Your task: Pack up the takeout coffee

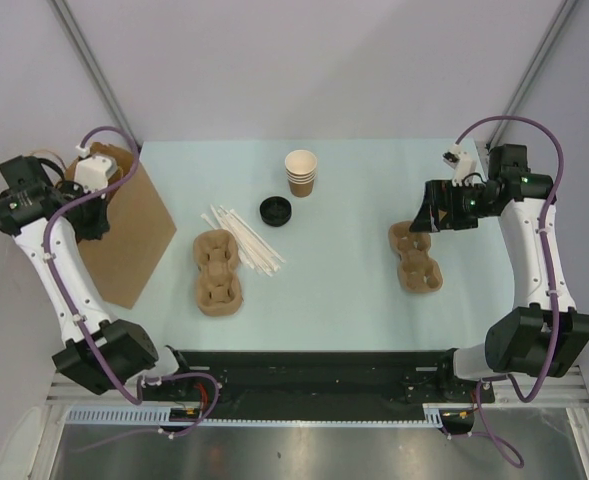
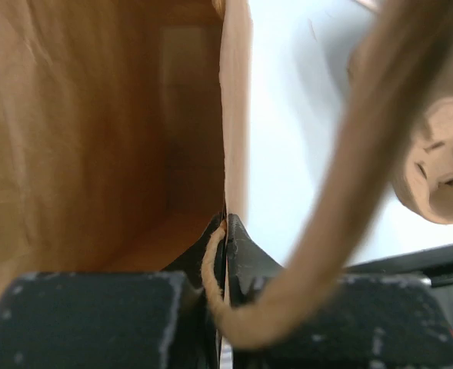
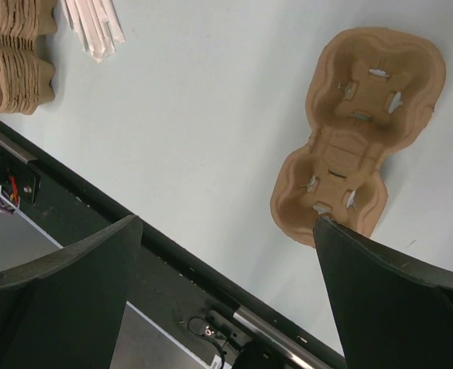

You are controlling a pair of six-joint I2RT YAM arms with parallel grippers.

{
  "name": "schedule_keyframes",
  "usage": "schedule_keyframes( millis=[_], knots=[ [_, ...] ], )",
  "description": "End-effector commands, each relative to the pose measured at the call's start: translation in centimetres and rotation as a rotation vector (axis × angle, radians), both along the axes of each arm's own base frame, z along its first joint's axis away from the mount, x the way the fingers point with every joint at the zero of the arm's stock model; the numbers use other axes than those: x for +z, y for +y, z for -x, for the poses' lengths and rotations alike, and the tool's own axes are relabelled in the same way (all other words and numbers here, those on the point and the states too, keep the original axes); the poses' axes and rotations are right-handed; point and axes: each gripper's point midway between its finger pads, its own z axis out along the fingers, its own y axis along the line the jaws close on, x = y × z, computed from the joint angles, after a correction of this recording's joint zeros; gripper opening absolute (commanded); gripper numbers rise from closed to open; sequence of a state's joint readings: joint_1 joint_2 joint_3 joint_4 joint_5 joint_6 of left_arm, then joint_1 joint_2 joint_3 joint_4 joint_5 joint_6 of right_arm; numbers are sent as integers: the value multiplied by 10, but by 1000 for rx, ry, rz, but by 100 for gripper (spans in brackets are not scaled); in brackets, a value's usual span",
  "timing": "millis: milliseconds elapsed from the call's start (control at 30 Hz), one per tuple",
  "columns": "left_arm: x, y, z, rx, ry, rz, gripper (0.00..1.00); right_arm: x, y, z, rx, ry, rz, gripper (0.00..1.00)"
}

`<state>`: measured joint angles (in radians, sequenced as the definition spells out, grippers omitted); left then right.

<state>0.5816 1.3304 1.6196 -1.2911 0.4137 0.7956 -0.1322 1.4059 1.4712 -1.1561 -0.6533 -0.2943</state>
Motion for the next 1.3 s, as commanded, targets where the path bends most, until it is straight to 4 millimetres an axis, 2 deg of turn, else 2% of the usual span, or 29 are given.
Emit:
schedule_keyframes(
  millis=[0,133,167,233,267,300,333,367,400,467,500,533,567,600,633,667,733,767,800,833,867,900,1033,1167,1200,1267],
  knots=[
    [52,13,-26,-15,-168,-83,1,22,3,0,-4,-52,-25,100],
    [100,8,-43,-30,-299,-95,0,29,-2,-2,-15,-68,-35,99],
    [119,8,-49,-38,-349,-119,0,30,-4,-3,-17,-74,-35,100],
    [139,-1,-56,-67,-398,-150,0,35,-6,-4,-13,-89,-39,100],
    [157,-6,-59,-81,-447,-188,0,38,-10,-4,-24,-96,-41,100],
    [166,-20,-64,-125,-471,-204,0,39,-11,-3,-23,-98,-46,99],
    [181,-25,-67,-136,-518,-240,0,41,-13,-4,-19,-110,-42,100],
    [189,-28,-68,-133,-537,-266,0,43,-18,-4,-31,-115,-42,100],
    [200,-47,-68,-178,-579,-271,0,44,-18,-2,-29,-113,-49,100],
    [219,-69,-67,-225,-647,-268,0,49,-27,-2,-44,-135,-46,100],
    [228,-91,-62,-284,-686,-250,0,52,-28,0,-44,-140,-55,100],
    [234,-103,-59,-312,-715,-230,0,54,-31,1,-49,-146,-58,100],
    [238,-131,-52,-417,-745,-179,0,59,-36,2,-59,-160,-62,99],
    [249,-145,-39,-467,-793,-168,0,61,-40,1,-66,-171,-60,100],
    [243,-158,-35,-524,-793,-142,0,64,-42,2,-70,-180,-58,100],
    [244,-183,-22,-643,-824,-92,0,69,-47,3,-78,-197,-54,100],
    [241,-205,1,-773,-875,-104,0,75,-50,4,-82,-217,-44,100],
    [241,-226,16,-876,-903,-82,0,81,-52,4,-81,-230,-36,100],
    [231,-233,20,-947,-911,-108,0,83,-54,4,-84,-234,-32,100],
    [233,-239,35,-999,-944,-121,0,86,-55,5,-85,-240,-28,100],
    [230,-254,48,-1096,-964,-90,0,89,-54,5,-84,-242,-30,99],
    [220,-260,52,-1160,-959,-95,0,95,-55,5,-87,-261,-24,100],
    [201,-285,81,-1353,-945,-24,1,109,-53,4,-89,-289,-34,100],
    [171,-315,98,-1543,-853,34,2,126,-49,4,-85,-327,-48,100],
    [158,-319,96,-1577,-832,6,2,128,-48,5,-83,-332,-55,100],
    [147,-331,104,-1667,-852,-28,1,138,-42,7,-61,-351,-78,100]
  ],
)
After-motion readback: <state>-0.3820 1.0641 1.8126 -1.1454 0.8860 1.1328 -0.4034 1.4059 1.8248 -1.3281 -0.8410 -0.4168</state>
